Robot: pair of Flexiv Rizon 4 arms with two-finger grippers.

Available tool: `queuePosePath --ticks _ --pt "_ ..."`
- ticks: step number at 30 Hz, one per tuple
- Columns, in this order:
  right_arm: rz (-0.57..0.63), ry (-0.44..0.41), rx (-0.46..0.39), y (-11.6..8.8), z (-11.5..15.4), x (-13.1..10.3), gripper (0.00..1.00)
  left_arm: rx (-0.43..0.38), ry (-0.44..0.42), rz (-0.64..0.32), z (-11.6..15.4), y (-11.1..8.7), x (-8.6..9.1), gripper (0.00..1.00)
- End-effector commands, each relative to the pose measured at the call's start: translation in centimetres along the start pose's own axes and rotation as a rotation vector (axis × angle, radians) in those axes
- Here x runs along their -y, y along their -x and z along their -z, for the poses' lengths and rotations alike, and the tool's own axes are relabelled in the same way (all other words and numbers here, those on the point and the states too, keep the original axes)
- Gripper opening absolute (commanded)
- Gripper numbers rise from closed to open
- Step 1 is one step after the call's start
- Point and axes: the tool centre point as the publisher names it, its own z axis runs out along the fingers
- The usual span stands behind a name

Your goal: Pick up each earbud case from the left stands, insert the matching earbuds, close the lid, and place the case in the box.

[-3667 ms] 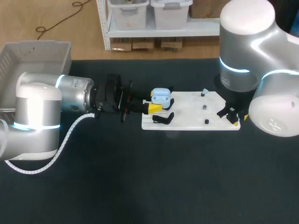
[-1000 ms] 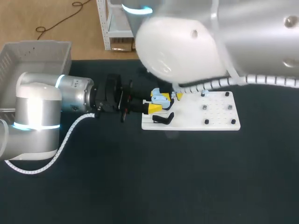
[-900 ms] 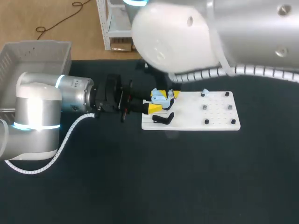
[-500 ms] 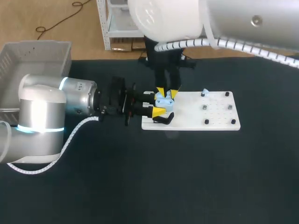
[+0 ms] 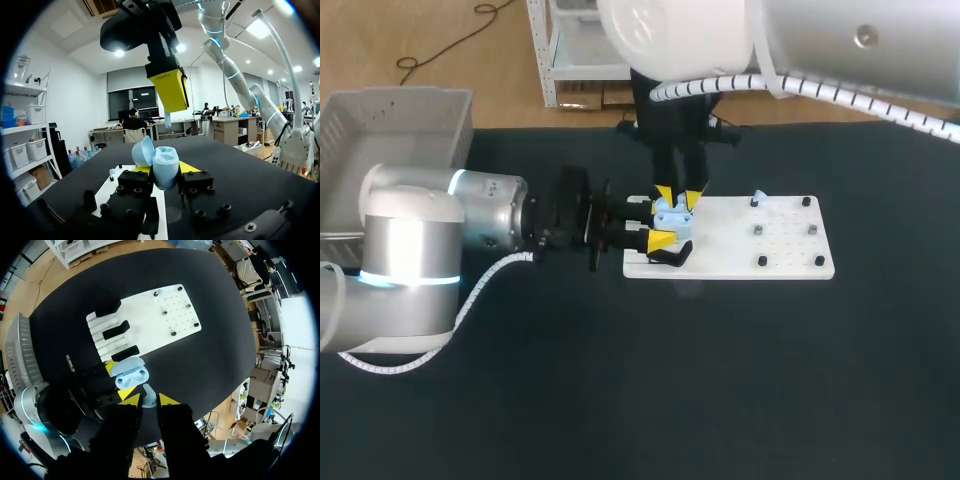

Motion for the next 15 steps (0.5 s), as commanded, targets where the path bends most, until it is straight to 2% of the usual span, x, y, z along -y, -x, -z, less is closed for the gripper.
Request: queuePosePath --ticks 1,8,15 --pt "-0.017 0.006 -0.008 -0.17 -0.04 0.12 0.0 0.0 0.006 -0.002 0.0 0.02 0.17 0.0" --pt "-0.079 -0.009 -0.025 -0.45 -0.28 -0.28 0.0 0.0 0.006 -0.002 0.0 0.02 0.17 0.0" --pt "-0.101 -0.004 -0.041 -0.75 -0.43 -0.33 0.0 -0.01 0.004 0.037 -0.2 -0.11 0.32 0.0"
